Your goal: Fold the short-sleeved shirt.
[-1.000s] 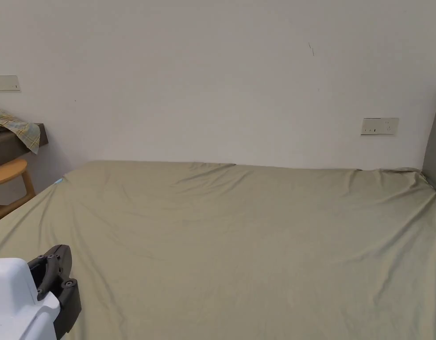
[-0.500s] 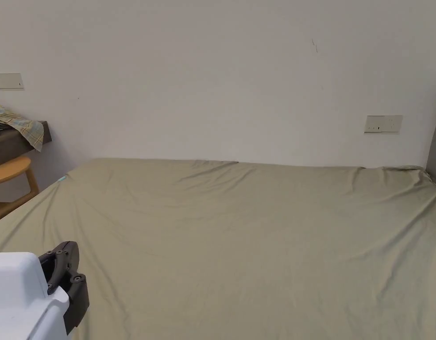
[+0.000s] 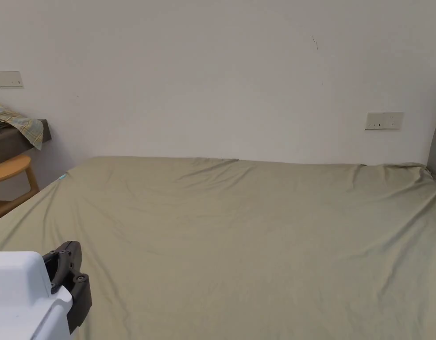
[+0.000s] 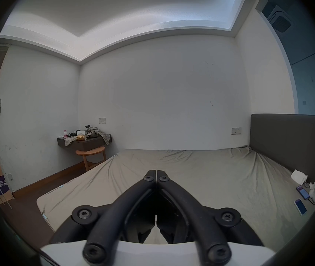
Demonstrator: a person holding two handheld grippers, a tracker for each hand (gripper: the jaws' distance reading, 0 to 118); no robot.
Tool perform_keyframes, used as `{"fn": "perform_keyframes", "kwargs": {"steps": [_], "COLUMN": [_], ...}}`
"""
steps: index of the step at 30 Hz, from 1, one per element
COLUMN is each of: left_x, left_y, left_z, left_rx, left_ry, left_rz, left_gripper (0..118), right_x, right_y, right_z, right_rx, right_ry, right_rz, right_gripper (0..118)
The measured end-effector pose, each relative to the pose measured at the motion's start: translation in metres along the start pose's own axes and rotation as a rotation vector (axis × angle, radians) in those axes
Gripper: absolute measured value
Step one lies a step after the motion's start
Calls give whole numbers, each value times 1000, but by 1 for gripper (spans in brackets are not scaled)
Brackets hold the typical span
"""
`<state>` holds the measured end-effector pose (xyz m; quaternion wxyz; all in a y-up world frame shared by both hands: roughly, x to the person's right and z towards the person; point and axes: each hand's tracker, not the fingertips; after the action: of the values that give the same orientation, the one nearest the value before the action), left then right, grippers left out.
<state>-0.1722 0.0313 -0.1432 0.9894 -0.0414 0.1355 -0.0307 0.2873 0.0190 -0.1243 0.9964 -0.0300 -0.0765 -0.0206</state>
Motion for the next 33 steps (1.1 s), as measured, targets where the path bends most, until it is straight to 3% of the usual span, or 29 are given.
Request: {"fn": "perform_keyframes", "kwargs": {"steps": [14,15,16,17,18,19,21,23,27,33], "left_x": [3,2,2,2,2,2,5,4,-2,2], "left_y": [0,0,0,1,1,0,-1,0,2,0], "left_z": [-1,-1,-1,-2,-3,-5,-2,-3,-3,-4], "left_rx": [1,4,6,3,0,-13,8,9,5,2], "left_ry": [-5,-6,-10,-16,-18,-19,-8,-6,-58,-28], "left_rz": [-9,-7,-3,-2,-5,-10,-20,-11,63,19], "left_gripper": [3,31,67,100,118,118,116,118,118,118], "right_x": [1,1,2,3,3,3,3,2,3,5], "right_y": [-1,-1,0,-1,-2,-1,-2,-3,-4,-4], "right_z": [-1,-1,-3,-4,-4,-6,-5,-5,-6,-3], "right_rx": [-1,-1,-9,-10,-7,-12,-15,-5,-10,18], "right_ry": [-3,-2,6,-3,2,-7,-7,-21,-22,-53], "right_rz": [-4,-7,-7,-5,-5,-1,8,22,21,31], "right_gripper": [1,6,21,50,88,98,101,118,118,118]}}
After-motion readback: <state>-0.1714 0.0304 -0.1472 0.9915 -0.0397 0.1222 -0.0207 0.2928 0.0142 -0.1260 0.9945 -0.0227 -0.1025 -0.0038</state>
